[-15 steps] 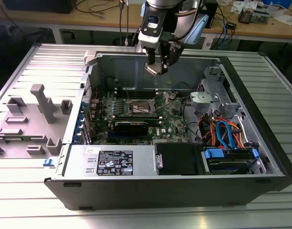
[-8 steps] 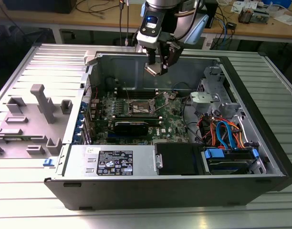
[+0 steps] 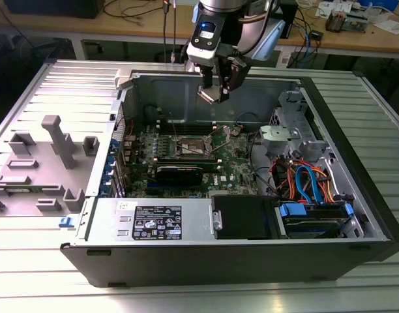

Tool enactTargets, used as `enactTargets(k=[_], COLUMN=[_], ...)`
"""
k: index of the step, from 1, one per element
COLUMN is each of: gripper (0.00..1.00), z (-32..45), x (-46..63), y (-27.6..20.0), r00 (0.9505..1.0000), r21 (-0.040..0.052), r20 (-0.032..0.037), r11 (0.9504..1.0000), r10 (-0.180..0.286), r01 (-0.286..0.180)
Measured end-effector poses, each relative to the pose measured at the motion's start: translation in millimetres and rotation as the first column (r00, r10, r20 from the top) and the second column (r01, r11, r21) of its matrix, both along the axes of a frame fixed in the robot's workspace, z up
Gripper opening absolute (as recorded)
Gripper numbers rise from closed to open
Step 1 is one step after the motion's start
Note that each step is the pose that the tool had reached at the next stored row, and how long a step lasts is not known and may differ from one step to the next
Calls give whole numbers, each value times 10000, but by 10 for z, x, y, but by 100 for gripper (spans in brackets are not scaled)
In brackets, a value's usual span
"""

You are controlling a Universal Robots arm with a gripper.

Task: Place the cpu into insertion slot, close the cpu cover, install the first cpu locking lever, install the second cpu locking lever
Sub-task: 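Place the cpu into insertion slot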

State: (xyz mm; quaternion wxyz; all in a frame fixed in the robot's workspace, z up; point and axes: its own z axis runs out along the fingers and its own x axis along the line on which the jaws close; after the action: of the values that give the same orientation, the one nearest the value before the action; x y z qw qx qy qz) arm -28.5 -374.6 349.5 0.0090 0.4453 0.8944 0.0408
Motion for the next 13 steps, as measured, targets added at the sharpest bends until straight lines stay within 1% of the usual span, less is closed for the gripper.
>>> enactTargets(k=[2,7,9,11,13], gripper=[54,54,54,54,54], z=[0,-2,-3,-3,-3], x=[0,0,0,0,0], y=[-1,-2,-2,-2,-3], r00=[10000,9989,9980,9960,9947], r21=[0,1,1,1,0], r20=[0,0,0,0,0], r11=[10000,9989,9980,9960,9947], r10=[-67,-464,-636,-892,-1025], r01=[67,464,636,892,1025])
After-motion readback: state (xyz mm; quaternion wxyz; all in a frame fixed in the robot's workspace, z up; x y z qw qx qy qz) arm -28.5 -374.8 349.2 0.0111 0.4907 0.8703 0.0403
